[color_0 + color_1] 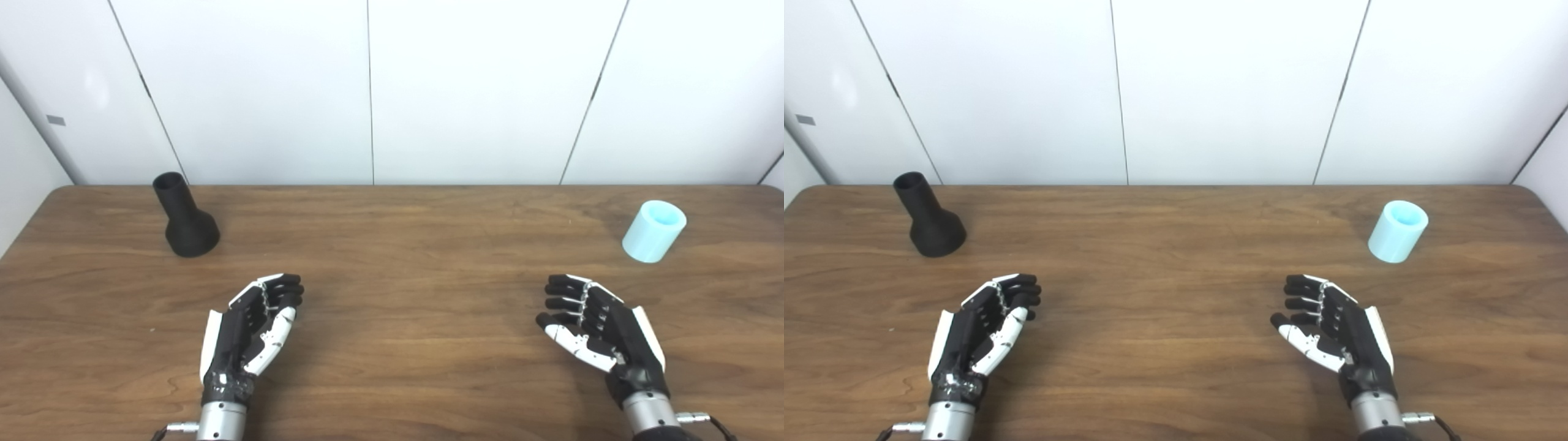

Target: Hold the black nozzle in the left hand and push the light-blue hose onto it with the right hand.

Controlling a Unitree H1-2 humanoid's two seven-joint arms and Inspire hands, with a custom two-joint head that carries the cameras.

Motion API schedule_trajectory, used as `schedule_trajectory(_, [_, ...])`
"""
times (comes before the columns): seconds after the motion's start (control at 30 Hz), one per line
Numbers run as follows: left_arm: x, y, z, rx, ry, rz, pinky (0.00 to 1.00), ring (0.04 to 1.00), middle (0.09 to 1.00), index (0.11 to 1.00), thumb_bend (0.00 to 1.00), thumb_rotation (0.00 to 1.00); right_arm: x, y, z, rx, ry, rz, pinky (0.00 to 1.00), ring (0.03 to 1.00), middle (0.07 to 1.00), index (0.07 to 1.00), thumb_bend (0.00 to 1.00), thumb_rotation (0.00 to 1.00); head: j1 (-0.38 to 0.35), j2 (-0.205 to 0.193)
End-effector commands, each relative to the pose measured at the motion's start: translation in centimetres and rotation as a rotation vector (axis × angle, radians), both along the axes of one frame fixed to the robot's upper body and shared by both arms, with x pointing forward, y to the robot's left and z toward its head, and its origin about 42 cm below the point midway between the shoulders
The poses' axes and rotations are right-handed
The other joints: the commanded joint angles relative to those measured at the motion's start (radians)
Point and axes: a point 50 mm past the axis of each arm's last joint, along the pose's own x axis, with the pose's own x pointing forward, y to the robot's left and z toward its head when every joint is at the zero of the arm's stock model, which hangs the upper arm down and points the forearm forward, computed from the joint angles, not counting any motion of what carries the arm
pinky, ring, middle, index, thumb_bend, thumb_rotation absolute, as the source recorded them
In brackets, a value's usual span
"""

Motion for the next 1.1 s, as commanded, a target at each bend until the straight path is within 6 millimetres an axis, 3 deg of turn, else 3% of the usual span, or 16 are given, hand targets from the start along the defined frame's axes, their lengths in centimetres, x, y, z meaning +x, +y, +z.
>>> schedule_trajectory(0.0, [-0.45, 0.14, -0.16, 0.012, -0.005, -0.001, 0.57, 0.637, 0.655, 0.655, 0.30, 0.38, 0.20, 0.04, 1.36, -0.006, -0.062, 0.015, 0.58, 0.670, 0.695, 0.676, 0.29, 0.07, -0.001, 0.001])
schedule_trajectory(1.07, [-0.45, 0.11, -0.12, 0.005, -0.001, -0.001, 0.57, 0.636, 0.656, 0.656, 0.29, 0.37, 0.20, 0.04, 1.37, -0.015, -0.058, 0.017, 0.58, 0.672, 0.697, 0.678, 0.29, 0.10, 0.002, 0.001])
